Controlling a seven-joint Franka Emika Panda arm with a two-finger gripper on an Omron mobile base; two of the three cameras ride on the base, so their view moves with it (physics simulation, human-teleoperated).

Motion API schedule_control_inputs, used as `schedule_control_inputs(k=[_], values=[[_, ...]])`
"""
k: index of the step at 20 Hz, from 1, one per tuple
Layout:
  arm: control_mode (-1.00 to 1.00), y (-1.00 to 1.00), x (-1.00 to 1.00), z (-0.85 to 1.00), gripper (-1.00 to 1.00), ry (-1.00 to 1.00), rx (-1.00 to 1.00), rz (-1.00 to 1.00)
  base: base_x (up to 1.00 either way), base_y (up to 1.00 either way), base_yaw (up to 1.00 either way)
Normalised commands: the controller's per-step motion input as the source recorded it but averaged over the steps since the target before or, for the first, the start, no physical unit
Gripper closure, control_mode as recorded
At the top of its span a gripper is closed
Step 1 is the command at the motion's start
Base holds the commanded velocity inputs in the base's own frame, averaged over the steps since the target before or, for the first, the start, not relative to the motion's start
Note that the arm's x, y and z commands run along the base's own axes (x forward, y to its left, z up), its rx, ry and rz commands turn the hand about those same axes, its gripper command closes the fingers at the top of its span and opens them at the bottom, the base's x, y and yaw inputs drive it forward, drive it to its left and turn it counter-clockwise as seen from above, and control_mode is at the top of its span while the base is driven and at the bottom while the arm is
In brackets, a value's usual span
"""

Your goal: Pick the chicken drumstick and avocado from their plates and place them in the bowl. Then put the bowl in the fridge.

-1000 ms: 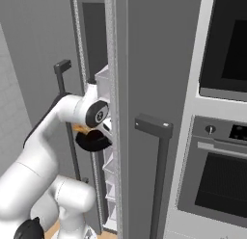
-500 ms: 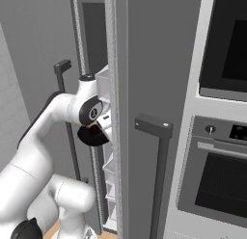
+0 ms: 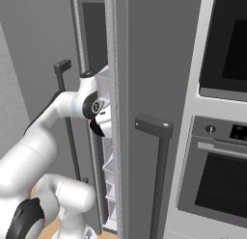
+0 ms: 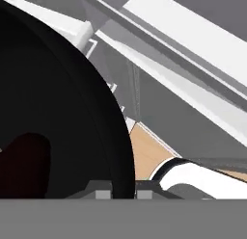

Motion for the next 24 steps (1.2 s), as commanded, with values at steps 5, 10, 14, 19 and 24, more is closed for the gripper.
schedule_control_inputs(k=[5,10,14,19,24], values=[[-1.00,0.07,0.19,-0.05,1.00,-0.11,0.02,-0.28,0.00,0.00,0.00],[-1.00,0.03,0.38,-0.25,1.00,-0.10,0.13,-0.27,0.00,0.00,0.00],[-1.00,0.04,0.57,-0.40,1.00,-0.07,0.21,-0.27,0.00,0.00,0.00],[-1.00,0.03,0.36,-0.56,1.00,-0.11,0.13,-0.25,0.00,0.00,0.00],[-1.00,-0.12,0.71,-0.35,1.00,-0.08,0.01,-0.17,0.00,0.00,0.00]])
